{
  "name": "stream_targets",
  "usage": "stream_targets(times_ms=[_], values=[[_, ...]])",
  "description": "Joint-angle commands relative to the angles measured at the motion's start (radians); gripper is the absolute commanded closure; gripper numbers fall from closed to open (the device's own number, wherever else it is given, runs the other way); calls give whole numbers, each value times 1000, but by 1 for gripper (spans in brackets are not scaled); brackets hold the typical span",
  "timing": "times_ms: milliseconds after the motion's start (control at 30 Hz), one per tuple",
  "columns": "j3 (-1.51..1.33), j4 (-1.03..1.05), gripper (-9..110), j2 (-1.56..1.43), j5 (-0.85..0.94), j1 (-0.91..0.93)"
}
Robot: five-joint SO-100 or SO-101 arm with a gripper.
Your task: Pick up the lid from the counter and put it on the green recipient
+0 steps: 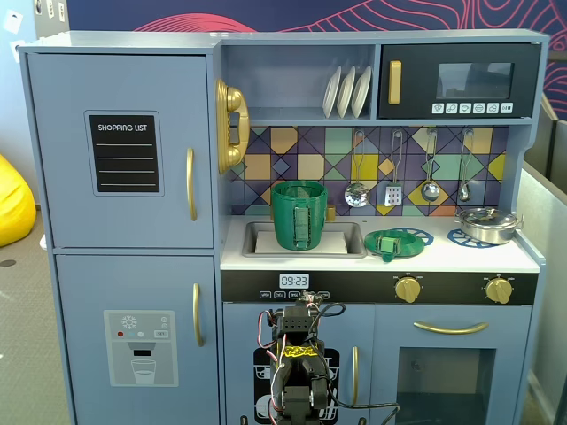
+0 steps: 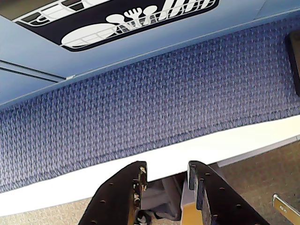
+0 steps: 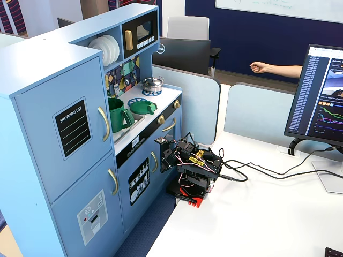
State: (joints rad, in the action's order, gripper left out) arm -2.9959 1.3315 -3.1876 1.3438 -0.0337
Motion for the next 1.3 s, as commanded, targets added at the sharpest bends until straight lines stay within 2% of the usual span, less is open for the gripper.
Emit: stream_targets(times_ms=[0, 367, 500, 700, 900, 1033, 1267], values=[[-2, 201, 101, 9, 212, 69], [-2, 173, 101, 9, 204, 75], [77, -34, 101, 38, 227, 138], [495, -281, 101, 299, 337, 314], [640, -723, 101, 408, 402, 502], [684, -864, 92, 472, 387, 563], [683, -1100, 69, 578, 285, 644]])
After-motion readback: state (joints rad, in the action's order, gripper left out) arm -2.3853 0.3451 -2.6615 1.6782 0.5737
